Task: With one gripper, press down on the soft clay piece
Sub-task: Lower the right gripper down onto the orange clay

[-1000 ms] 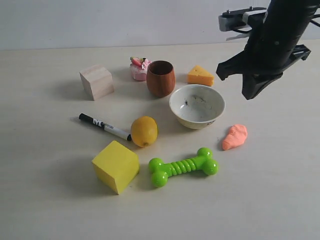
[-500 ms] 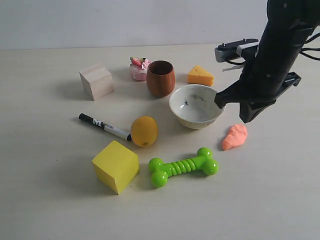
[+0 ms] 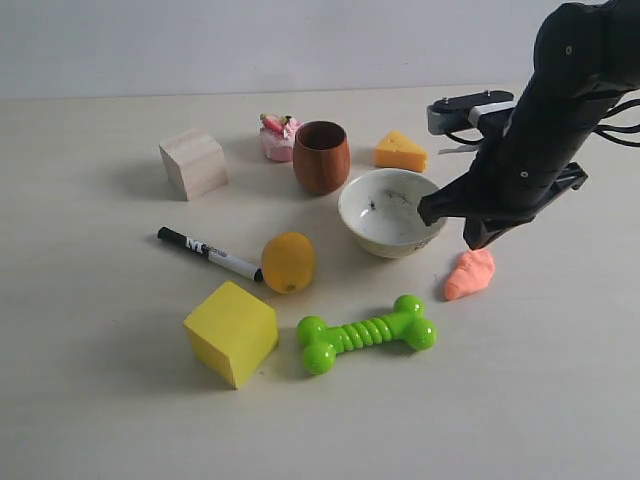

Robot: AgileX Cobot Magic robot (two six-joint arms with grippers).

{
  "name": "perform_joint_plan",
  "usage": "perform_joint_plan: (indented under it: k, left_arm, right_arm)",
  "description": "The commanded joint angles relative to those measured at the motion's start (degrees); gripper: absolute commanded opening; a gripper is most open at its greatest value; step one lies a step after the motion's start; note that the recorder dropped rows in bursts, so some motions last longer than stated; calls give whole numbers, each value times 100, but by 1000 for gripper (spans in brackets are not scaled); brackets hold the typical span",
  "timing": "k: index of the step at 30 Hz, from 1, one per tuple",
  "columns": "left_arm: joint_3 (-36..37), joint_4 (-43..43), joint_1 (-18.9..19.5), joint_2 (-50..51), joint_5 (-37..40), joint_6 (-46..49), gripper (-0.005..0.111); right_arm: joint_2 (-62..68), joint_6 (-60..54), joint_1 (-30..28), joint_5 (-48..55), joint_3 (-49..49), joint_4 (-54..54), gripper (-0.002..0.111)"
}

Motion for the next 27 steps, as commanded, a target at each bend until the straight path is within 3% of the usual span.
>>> perform_joint_plan:
  k: [1,8,12,27]
  left_arm:
    - [-13,-8,21,-31,-37,-4,0]
    - [-13,-8,21,-31,-37,-4,0]
    - [-13,-8,21,-31,-37,-4,0]
    - [-13,-8,21,-31,-37,-4,0]
  right_arm:
    - [-20,-13,11,87,22,1,0]
    - [-20,-345,11,223,22,-40,0]
    - [-20,-1430,11,209,22,-36,0]
    - [445,-1629,11,138,22,-205,0]
